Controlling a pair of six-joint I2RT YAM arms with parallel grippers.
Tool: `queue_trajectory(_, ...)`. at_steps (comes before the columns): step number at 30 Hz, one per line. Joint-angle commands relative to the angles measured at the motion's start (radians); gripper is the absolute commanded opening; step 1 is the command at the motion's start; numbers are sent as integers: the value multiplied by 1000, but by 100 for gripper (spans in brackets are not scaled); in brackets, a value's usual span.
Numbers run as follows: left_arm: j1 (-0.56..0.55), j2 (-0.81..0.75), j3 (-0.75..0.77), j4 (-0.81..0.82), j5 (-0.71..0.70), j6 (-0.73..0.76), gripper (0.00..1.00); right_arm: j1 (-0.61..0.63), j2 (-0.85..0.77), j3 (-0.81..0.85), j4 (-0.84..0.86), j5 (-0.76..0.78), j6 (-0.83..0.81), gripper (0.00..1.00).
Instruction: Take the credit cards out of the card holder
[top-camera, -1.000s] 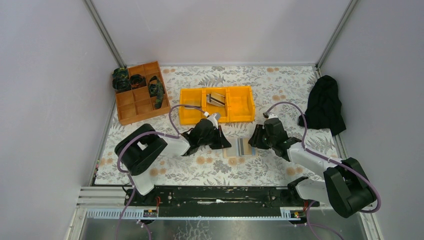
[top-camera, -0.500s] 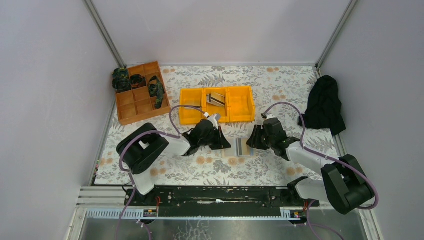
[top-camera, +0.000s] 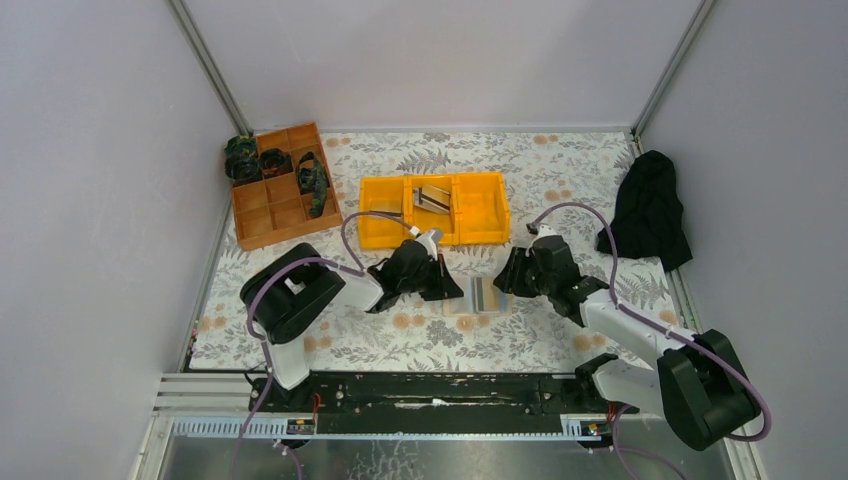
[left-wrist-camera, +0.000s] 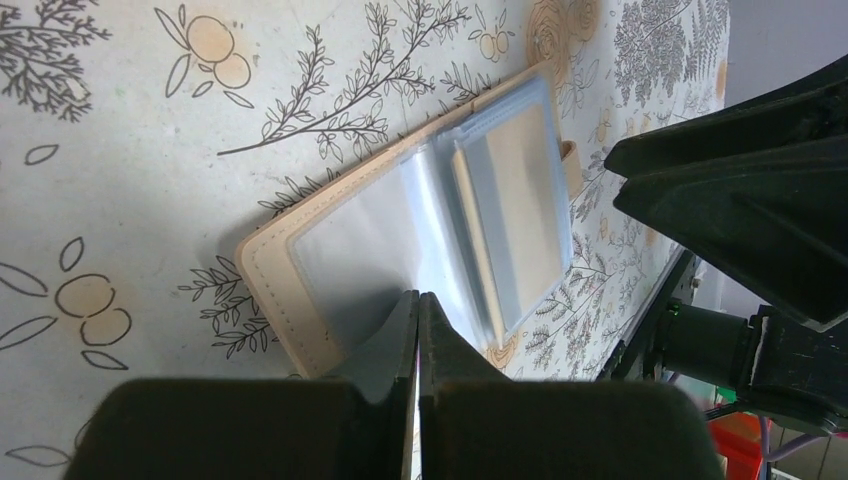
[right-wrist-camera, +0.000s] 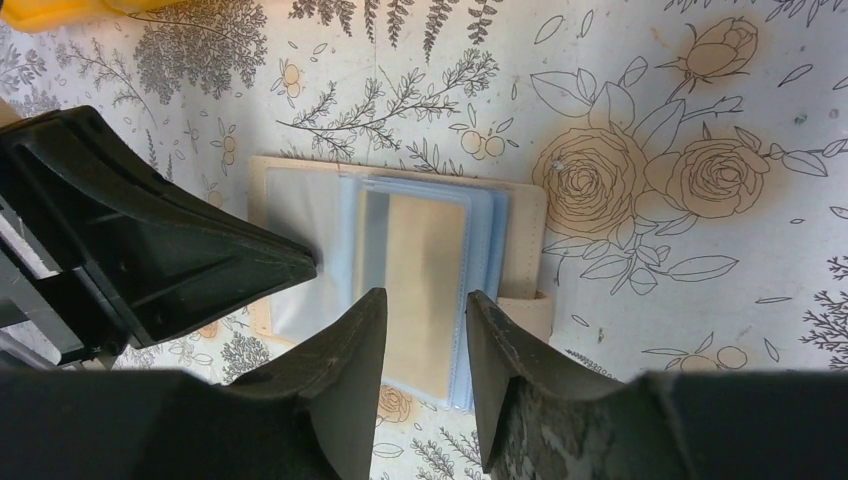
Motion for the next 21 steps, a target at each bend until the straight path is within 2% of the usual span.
queue_trajectory(1, 4, 35, -6, 54, -12, 9, 0, -5, -13, 39, -11, 0, -16, 42)
queue_trajectory(10, -12, -33, 22, 3, -21, 37, 0, -5, 55, 17, 44, -13, -11, 42)
queue_trajectory(21, -45, 50, 67, 27, 5, 17, 0, -5, 75, -9, 77, -38, 2, 42)
